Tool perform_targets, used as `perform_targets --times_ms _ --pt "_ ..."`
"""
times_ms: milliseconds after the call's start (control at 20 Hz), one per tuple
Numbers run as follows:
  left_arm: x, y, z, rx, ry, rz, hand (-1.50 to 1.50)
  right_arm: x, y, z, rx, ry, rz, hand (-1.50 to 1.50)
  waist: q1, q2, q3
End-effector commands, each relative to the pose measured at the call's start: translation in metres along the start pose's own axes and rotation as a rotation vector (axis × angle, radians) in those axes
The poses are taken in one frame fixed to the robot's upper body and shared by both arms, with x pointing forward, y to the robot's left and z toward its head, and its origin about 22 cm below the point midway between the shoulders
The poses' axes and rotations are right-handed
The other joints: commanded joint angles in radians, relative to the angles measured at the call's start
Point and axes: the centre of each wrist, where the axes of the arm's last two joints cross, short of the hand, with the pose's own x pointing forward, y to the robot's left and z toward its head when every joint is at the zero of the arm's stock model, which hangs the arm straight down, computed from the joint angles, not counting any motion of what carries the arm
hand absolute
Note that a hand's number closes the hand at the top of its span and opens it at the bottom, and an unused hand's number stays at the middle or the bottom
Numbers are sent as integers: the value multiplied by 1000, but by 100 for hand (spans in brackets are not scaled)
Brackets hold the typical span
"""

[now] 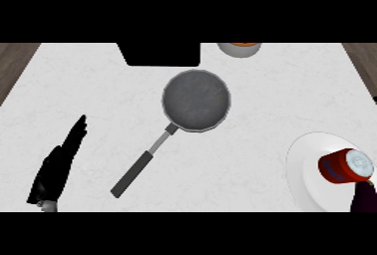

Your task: Pick the can from the plate and place it in the pan

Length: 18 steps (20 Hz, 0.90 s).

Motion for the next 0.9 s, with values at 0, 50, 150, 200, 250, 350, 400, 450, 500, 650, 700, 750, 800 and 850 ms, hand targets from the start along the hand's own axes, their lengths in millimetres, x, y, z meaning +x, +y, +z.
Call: perform_targets --times_ms 0,50,150,200,250,350,400,450,500,650,700,750,800,850 --pt "-13 11 -1 2 -1 1 0 22 29 -10 67 65 87 -150 -5 -1 0" --pt "13 6 1 9 -12 -2 0 25 2 -7 69 94 94 -150 3 0 0" --pt "-13 -3 -2 13 7 -10 0 22 12 -20 98 103 109 -150 -2 1 0" --pt "2 -1 5 12 0 -7 0 12 0 -16 98 113 108 -150 -3 0 1" --pt "-1 -5 -6 -10 4 -2 0 19 22 -12 107 107 125 -150 -12 -1 0" --pt "1 -5 -3 -5 7 14 0 34 1 -10 95 100 106 -150 -6 0 0" --pt "-3 8 14 14 11 2 0 34 34 -26 130 94 107 -150 -3 -1 0" --pt "-12 -7 -7 8 2 -5 0 34 33 -22 130 100 109 -150 -11 -1 0" --pt "11 -15 -4 11 -12 -3 0 28 20 -21 134 114 118 -150 -8 -1 0" --pt "18 12 -1 -9 -8 11 0 32 25 -26 134 165 166 -150 -4 -1 0" --pt "8 -2 -1 12 -4 14 0 23 31 -19 146 190 191 -150 -14 -3 0" --pt "8 -4 6 5 -2 10 0 14 30 -40 150 198 172 -150 0 1 1" --pt "-6 -6 3 -1 -3 -9 0 34 61 -41 146 192 185 -150 -6 -1 0" --pt "-3 2 5 8 -1 -6 0 34 48 -42 135 207 173 -150 -4 -1 0"
